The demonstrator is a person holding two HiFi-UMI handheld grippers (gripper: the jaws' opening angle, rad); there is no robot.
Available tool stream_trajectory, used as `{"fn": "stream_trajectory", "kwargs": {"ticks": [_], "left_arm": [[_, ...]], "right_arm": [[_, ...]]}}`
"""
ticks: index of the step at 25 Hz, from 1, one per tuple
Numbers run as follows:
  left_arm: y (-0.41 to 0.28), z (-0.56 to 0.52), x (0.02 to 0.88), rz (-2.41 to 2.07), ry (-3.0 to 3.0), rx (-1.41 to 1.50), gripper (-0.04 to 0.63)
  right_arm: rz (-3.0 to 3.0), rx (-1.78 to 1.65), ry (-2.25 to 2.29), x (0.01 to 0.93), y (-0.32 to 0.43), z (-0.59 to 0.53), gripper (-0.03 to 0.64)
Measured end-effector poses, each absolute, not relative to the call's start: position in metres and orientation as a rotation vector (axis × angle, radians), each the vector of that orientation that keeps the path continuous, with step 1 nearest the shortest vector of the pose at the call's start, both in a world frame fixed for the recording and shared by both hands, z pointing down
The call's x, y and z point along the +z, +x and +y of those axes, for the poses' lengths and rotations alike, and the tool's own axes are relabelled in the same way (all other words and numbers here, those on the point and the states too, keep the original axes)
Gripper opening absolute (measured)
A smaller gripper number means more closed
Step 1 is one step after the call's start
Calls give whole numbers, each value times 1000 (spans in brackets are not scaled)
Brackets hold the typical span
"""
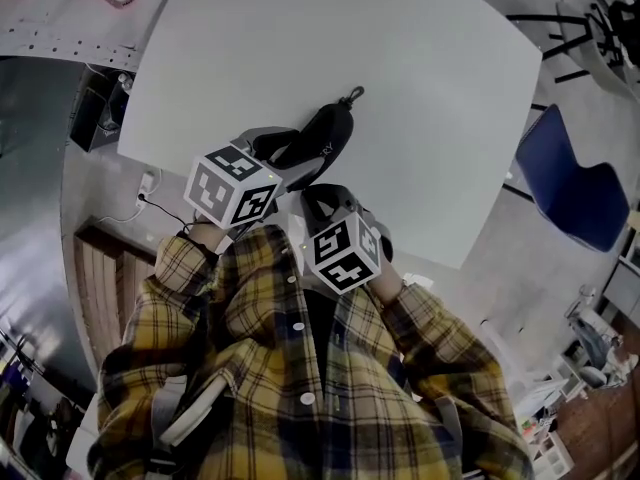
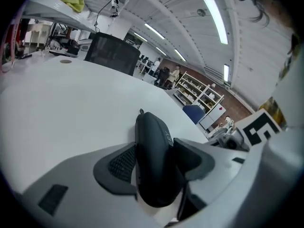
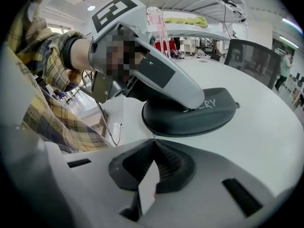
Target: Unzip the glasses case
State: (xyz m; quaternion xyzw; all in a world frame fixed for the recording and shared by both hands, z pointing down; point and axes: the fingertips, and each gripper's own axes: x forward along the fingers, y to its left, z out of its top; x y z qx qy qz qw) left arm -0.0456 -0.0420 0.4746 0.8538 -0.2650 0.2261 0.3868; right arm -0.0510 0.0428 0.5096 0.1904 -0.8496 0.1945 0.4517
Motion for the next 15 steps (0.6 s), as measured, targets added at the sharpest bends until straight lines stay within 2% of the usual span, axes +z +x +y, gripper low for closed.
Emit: {"fn": "stream_trajectory", "kwargs": {"ticks": [15], "left_arm": [[-41, -40, 472, -660, 2218, 587, 255]], "right_arm": [[-2041, 342, 493, 505, -19, 29, -2]]}}
